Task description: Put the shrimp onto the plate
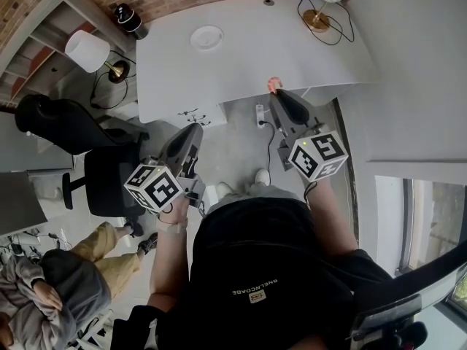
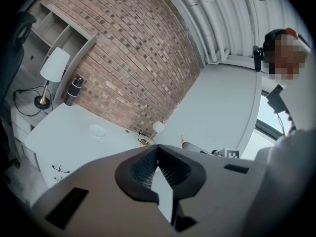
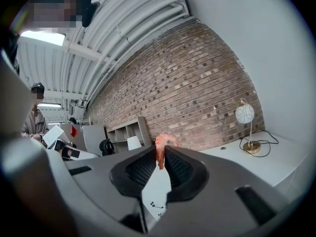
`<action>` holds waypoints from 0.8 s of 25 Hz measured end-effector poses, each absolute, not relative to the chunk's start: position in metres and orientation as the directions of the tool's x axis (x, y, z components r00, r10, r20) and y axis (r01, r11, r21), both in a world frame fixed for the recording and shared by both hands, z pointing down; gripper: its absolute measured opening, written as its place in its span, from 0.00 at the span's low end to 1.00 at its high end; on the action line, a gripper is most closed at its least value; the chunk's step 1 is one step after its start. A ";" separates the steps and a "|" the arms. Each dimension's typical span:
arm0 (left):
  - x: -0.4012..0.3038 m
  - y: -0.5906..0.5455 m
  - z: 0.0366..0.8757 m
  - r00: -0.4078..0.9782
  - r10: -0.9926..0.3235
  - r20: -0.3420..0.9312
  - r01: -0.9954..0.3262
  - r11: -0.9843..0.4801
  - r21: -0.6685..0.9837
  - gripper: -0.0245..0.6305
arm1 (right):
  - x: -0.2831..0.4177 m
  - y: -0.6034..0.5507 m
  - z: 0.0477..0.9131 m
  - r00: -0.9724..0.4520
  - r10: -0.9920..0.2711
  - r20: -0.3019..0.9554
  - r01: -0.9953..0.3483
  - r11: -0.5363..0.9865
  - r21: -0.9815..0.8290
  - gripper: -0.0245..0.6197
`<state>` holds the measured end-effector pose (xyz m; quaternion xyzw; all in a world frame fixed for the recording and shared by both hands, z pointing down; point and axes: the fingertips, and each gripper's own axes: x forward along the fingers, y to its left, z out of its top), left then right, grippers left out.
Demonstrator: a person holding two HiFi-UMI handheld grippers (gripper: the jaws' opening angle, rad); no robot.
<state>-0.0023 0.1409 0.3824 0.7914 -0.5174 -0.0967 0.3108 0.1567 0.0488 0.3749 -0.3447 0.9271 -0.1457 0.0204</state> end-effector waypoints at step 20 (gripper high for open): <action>0.043 0.122 0.385 0.351 -0.914 0.201 -0.802 -0.183 0.568 0.04 | 0.204 0.014 0.389 -0.805 -0.591 0.050 -0.576 0.761 -0.298 0.12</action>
